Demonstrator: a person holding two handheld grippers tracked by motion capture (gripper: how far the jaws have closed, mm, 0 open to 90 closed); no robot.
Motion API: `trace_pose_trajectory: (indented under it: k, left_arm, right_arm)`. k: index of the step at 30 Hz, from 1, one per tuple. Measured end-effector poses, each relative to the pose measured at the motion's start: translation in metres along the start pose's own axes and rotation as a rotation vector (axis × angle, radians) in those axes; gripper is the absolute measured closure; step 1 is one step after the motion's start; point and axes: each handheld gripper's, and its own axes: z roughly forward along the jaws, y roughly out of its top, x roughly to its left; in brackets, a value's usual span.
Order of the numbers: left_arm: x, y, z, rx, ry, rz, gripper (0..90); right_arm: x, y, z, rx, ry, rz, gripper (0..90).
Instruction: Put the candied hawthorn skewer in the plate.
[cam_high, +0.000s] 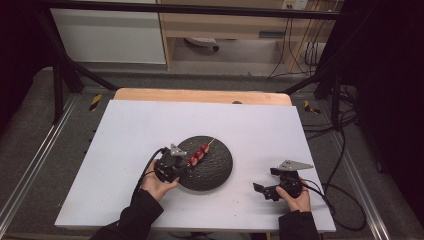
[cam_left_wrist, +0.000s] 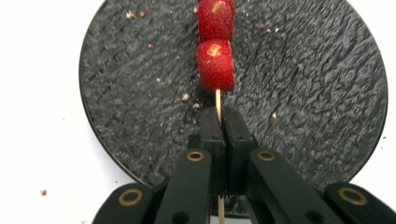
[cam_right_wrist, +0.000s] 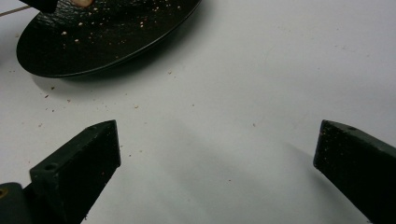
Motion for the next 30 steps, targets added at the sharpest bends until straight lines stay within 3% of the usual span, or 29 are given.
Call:
trace_pose_trajectory:
  k: [11, 20, 25, 30]
  left_arm:
    - [-0.002, -0.004, 0.007, 0.008, 0.007, -0.008, 88.2]
    - [-0.003, -0.006, 0.007, 0.000, 0.002, 0.014, 86.9]
    - [0.000, -0.008, 0.000, -0.024, -0.021, 0.044, 77.1]
    - [0.006, -0.010, -0.014, -0.060, -0.046, 0.081, 60.3]
  right_arm:
    - [0.000, 0.000, 0.000, 0.003, -0.001, -0.001, 1.2]
    - [0.000, 0.000, 0.000, 0.000, -0.001, 0.001, 1.2]
    - [0.000, 0.000, 0.000, 0.002, 0.000, 0.001, 1.2]
    - [0.001, 0.000, 0.000, 0.000, -0.001, 0.008, 1.2]
